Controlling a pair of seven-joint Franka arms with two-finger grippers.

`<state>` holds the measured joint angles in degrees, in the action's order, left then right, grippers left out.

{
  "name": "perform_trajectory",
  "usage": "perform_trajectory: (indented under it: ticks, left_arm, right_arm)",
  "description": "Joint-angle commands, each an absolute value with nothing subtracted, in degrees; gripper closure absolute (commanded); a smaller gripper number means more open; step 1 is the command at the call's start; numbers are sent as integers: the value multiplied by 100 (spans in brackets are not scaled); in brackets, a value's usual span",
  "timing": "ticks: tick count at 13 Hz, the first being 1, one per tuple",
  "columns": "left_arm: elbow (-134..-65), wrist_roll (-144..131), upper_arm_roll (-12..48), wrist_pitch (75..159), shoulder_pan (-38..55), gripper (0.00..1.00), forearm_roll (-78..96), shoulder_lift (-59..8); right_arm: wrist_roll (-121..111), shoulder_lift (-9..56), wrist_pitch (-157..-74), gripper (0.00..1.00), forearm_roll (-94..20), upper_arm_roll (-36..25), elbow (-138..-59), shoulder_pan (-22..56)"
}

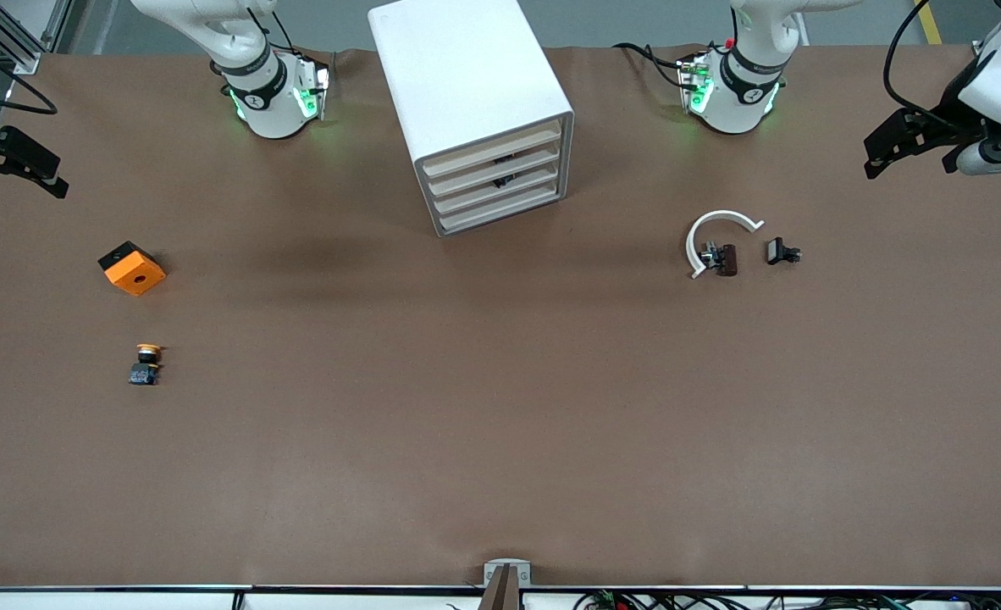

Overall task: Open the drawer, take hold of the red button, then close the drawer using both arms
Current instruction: 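Reach the left gripper toward the white cabinet's drawer handle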

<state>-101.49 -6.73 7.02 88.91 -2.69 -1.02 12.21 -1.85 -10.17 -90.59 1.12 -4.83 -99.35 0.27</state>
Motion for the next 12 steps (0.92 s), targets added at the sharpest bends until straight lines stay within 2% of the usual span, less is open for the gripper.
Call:
perform_trajectory:
  ticks: [1,3,6,12]
  left_arm:
    - [-9984,-677,721,8719,-281,0,-141,1160]
    - [-9766,-720,712,8562,-281,0,-149,1012]
    - [-9063,-738,773,7981,-229,0,-527,389]
    - [-9026,-1895,940,8253,-115,0,-159,-833]
  right_arm:
    - [-229,-1169,-9097,0,211,-457,-10107,9]
    - [-220,-1169,-9053,0,185,-466,-10107,9]
    - [-158,-1178,-9009,0,149,-457,-10107,9]
    - [-167,-1169,-8956,0,-79,-492,-10099,-18]
